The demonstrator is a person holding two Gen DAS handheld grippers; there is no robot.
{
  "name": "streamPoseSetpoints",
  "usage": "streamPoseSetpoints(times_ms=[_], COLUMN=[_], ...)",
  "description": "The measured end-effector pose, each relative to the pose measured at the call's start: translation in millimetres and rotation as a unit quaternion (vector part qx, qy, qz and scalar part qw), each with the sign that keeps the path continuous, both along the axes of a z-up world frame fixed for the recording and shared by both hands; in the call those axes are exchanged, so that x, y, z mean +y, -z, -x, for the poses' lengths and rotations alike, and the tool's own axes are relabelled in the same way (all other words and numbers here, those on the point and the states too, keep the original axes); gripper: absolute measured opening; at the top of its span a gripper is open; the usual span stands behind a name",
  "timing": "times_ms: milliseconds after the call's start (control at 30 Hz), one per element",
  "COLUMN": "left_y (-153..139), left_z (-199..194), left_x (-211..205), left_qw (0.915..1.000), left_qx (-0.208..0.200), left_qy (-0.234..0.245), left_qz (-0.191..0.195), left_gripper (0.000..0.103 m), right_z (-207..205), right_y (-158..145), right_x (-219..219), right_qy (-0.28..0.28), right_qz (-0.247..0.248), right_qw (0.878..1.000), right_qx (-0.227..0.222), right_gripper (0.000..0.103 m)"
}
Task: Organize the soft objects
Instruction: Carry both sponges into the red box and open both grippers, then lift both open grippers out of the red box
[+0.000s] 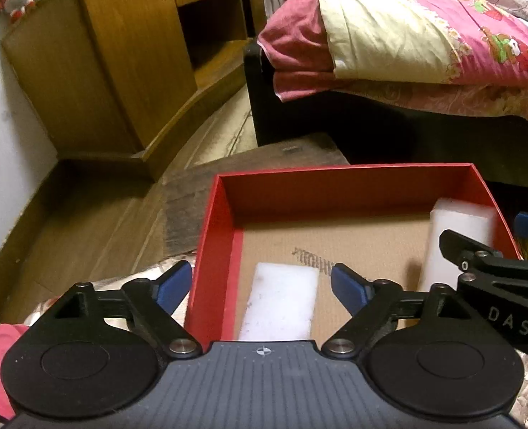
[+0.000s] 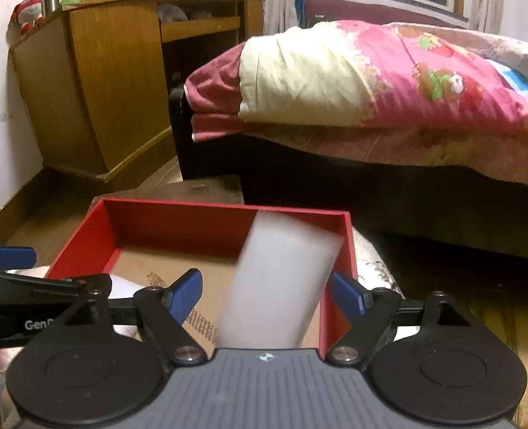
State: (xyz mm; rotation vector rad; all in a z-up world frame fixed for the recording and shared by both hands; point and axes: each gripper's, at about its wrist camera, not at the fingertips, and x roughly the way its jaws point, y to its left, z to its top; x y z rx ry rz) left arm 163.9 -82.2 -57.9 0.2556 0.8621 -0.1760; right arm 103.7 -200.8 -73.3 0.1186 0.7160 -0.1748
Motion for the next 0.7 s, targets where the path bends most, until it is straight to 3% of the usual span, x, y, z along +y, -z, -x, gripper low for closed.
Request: streamPoseSetpoints(times_ms=[700], left_y=[-44.2], left_z=[64.3], left_x=[13.6], left_qw=[0.999], left_qx=[-0.023], left_qy=[0.035], left_qz=[0.015], left_gripper=[0.092], right_z=[59.4], right_y=[-27.8], right_x=[5.8], right_qy=[0.004], right_qz=[-0.018], right_qw=[1.0], right_qx=[-0.018], right_gripper=[0.052])
